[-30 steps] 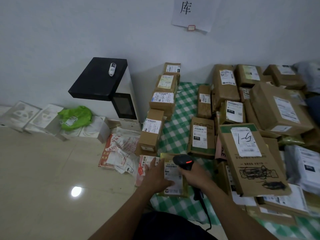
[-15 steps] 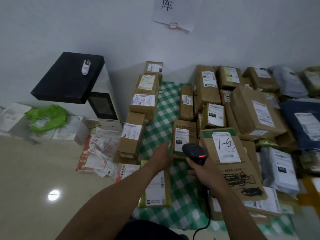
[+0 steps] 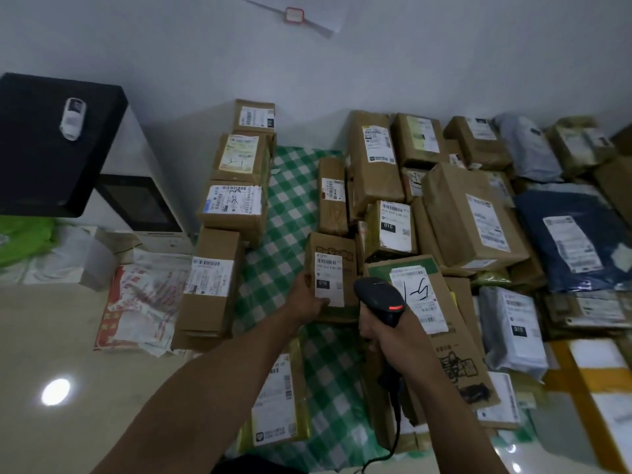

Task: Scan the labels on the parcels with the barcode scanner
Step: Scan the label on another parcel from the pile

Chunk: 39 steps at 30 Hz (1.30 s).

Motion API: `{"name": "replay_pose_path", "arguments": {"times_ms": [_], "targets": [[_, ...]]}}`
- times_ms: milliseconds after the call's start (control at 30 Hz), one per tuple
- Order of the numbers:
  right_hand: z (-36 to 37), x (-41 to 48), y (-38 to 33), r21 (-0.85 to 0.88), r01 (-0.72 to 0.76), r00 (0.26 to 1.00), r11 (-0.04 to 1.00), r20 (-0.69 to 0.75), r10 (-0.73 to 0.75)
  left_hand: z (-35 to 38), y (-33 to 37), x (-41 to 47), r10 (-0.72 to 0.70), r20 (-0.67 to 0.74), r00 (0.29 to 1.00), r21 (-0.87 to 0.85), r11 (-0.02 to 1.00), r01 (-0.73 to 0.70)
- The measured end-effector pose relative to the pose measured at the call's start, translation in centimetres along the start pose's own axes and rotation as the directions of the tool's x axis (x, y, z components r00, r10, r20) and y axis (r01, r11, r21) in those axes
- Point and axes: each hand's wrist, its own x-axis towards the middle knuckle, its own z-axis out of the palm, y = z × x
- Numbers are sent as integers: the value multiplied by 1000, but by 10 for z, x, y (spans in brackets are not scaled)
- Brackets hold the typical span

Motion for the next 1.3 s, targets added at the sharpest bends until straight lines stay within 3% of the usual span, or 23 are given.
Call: {"name": "replay_pose_path", "arguments": {"times_ms": [200, 433, 600, 800, 1067, 1300], "targets": [[0, 4, 0, -5, -14, 1000, 1000, -16, 14, -5, -3, -12, 51, -23, 998, -42, 998, -52], [5, 4, -12, -10, -11, 1000, 1000, -4, 11, -44, 3, -55, 233, -148, 961, -73, 967, -245], [9, 4, -29, 3, 82, 997, 997, 6, -82, -55, -5, -84, 411, -168, 896, -19, 908, -419], [13, -21, -77, -21, 217, 970, 976, 121, -213, -60, 2, -86, 498, -227, 837, 84, 866, -493], [11, -43, -108, -41, 257, 939, 965, 246, -240, -69, -2, -33, 539, -294, 789, 175, 842, -510], [4, -51, -107, -25, 245, 941, 969, 247, -232, -64, -4, -37, 469, -312, 826, 161, 883, -441]]}}
